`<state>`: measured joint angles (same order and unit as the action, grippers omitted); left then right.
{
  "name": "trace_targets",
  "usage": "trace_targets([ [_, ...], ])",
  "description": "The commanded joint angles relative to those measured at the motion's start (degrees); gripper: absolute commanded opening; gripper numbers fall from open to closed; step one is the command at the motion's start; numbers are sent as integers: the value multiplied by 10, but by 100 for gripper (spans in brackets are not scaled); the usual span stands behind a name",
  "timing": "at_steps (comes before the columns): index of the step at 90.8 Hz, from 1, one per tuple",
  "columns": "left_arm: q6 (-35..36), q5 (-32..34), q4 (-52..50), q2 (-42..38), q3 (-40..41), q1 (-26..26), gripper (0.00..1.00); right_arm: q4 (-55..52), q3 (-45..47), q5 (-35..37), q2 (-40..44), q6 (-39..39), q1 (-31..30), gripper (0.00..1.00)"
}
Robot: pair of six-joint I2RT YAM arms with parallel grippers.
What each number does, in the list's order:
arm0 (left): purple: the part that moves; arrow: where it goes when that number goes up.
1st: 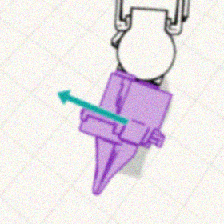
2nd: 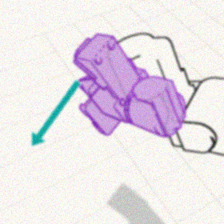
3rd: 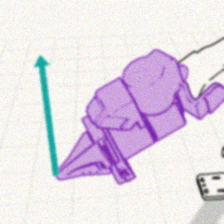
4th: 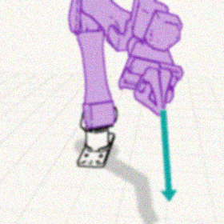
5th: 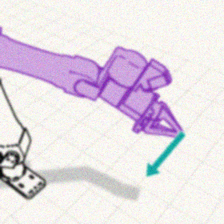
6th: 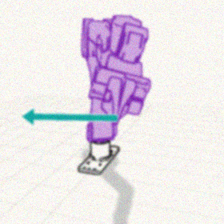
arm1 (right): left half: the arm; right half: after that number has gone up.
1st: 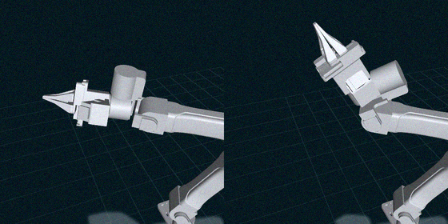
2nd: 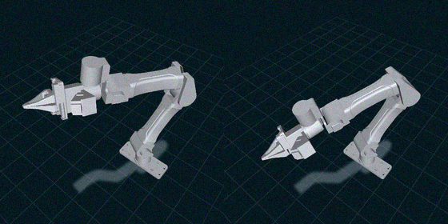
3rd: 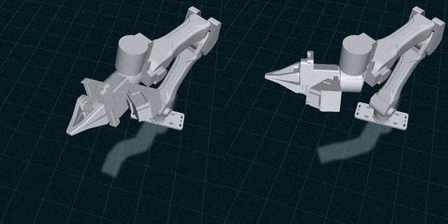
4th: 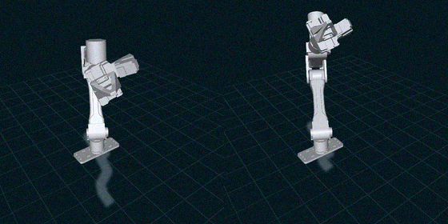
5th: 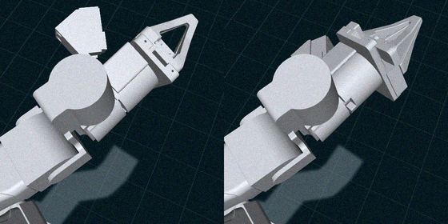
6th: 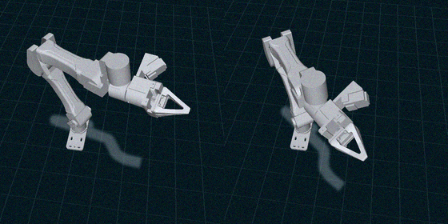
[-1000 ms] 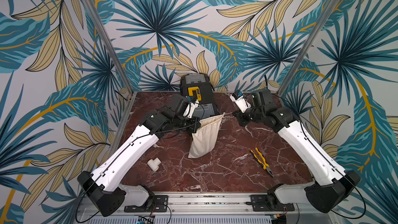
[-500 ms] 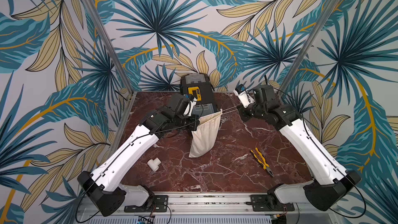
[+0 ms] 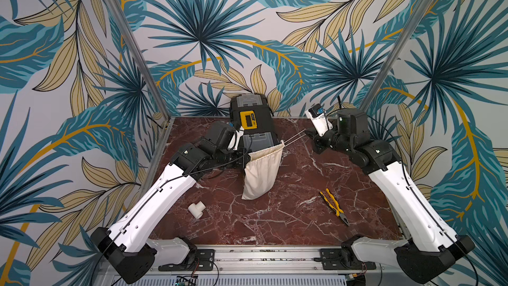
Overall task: Close the soil bag
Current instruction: Frap the soil bag at the center of the board.
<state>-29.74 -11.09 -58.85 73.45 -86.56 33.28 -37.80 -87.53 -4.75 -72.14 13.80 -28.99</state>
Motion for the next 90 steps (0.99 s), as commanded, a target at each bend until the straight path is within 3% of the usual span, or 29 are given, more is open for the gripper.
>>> trace_targets([
  [1, 28, -13, -36, 8, -22, -8, 29, 50, 8, -22, 4, 10, 14, 0],
  [16, 63, -49, -27, 44, -55, -8, 41, 49, 9, -66, -1, 16, 14, 0],
  [37, 84, -75, 5, 70, -110, -6, 45, 30, -34, -102, -11, 5, 13, 0],
  [52, 97, -100, 65, 79, -128, 2, 47, 95, -62, -126, 13, -38, 12, 0],
  [70, 109, -107, 110, 69, -107, 12, 48, 108, -90, -166, 8, -83, 9, 0],
  [90, 119, -120, 206, 19, -36, 14, 49, 127, -124, -157, 17, -109, 1, 0],
])
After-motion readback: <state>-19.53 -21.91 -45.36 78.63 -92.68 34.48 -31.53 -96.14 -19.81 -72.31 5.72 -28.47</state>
